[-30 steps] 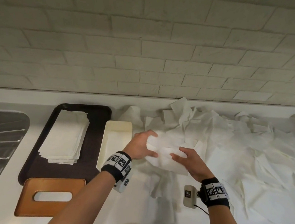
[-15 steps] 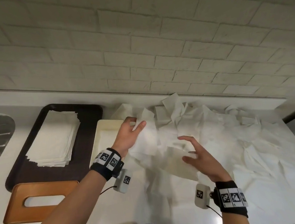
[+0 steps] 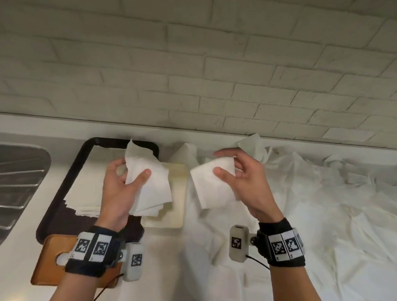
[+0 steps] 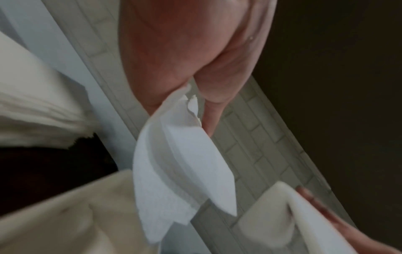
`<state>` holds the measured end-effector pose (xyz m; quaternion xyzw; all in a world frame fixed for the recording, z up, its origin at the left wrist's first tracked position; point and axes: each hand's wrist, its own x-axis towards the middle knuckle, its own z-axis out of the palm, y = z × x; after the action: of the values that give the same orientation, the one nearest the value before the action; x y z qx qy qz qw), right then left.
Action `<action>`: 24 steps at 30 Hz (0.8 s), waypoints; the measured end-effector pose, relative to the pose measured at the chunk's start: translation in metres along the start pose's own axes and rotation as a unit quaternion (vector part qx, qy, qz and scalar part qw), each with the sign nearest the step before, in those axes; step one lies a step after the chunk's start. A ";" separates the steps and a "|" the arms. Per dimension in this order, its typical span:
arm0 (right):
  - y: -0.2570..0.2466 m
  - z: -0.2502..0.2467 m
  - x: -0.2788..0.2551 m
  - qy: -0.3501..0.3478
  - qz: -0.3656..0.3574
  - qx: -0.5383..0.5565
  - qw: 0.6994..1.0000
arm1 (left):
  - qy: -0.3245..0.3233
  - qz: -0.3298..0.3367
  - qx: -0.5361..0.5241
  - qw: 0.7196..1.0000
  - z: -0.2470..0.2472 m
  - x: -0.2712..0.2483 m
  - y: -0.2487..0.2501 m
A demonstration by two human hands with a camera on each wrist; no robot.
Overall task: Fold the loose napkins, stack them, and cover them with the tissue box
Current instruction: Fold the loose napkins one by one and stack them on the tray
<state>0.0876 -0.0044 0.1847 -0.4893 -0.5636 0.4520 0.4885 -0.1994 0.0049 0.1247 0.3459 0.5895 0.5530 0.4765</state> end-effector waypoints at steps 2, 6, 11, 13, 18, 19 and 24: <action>-0.013 0.026 0.005 -0.012 -0.041 0.032 0.999 | 0.032 -0.002 -0.020 0.999 -0.023 -0.001 0.003; 0.011 0.076 0.019 -0.002 -0.022 -0.045 0.999 | 0.085 -0.002 -0.047 0.995 -0.065 -0.002 -0.002; 0.096 0.146 0.039 -0.075 0.149 -0.292 0.942 | 0.087 -0.009 -0.055 0.995 -0.079 -0.010 -0.004; 0.112 0.165 0.041 -0.145 0.201 -0.371 0.895 | 0.059 -0.002 -0.054 0.997 -0.077 -0.013 -0.003; 0.114 0.172 0.034 -0.238 0.194 -0.492 0.815 | 0.010 0.003 -0.060 0.998 -0.065 -0.017 0.004; 0.105 0.167 0.037 -0.215 0.172 -0.480 0.833 | 0.004 0.008 -0.061 0.998 -0.063 -0.016 0.005; 0.053 0.134 0.042 -0.078 0.239 -0.021 0.968 | -0.057 0.014 -0.049 0.997 -0.039 -0.022 0.010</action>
<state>-0.0419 0.0389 0.1215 -0.5828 -0.4762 0.5807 0.3104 -0.2310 -0.0270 0.1364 0.3613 0.5290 0.5671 0.5178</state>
